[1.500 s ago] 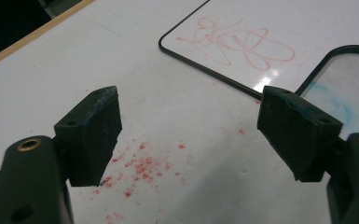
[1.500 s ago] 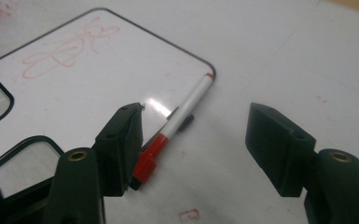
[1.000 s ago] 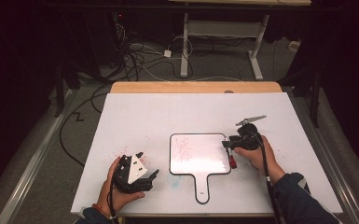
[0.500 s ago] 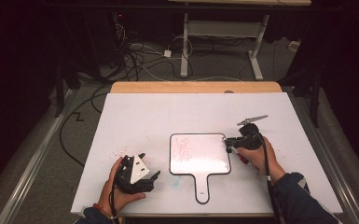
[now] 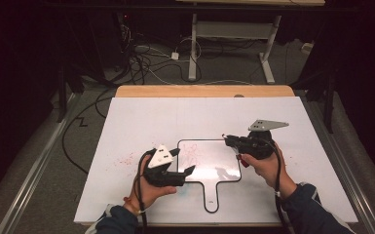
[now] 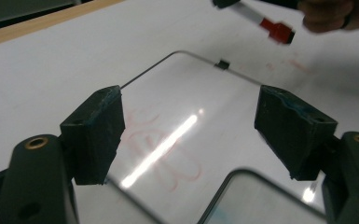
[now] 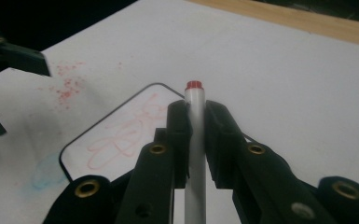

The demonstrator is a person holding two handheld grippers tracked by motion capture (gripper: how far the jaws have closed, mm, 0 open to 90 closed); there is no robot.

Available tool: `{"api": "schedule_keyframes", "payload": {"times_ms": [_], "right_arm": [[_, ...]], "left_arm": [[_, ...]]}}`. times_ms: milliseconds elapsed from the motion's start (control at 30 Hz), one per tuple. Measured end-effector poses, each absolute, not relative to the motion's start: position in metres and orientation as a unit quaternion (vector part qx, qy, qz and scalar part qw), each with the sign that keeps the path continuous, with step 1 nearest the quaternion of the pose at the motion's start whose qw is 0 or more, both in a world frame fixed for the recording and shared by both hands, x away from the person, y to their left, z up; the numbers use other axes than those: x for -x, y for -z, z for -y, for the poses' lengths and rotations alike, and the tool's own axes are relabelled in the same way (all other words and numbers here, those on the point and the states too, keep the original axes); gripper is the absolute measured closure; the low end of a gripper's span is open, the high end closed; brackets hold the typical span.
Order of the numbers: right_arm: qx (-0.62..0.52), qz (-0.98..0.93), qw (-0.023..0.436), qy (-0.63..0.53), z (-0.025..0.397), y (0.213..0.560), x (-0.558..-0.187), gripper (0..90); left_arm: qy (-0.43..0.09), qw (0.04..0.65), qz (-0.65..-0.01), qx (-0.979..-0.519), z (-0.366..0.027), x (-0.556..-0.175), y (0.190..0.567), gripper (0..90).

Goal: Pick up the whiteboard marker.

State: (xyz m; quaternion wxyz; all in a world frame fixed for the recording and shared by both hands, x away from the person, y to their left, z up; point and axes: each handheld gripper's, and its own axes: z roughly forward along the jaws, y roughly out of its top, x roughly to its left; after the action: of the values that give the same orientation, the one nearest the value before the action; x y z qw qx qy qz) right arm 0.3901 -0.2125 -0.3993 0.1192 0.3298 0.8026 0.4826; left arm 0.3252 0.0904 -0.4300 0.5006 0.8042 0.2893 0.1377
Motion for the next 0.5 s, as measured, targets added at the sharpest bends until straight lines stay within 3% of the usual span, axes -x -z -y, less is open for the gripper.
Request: {"api": "schedule_keyframes", "payload": {"times_ms": [267,500], "right_arm": [[-0.302,-0.788,0.117,-0.524,0.197,0.394,-0.37,82.0],[-0.29,-0.773,0.125,-0.55,0.195,0.392,-0.358,82.0]], "left_arm": [[-0.071,0.542,-0.269,-0.793,-0.031,-0.345,0.427,26.7],[-0.051,0.563,-0.248,-0.787,-0.013,-0.352,0.427,33.4]]}}
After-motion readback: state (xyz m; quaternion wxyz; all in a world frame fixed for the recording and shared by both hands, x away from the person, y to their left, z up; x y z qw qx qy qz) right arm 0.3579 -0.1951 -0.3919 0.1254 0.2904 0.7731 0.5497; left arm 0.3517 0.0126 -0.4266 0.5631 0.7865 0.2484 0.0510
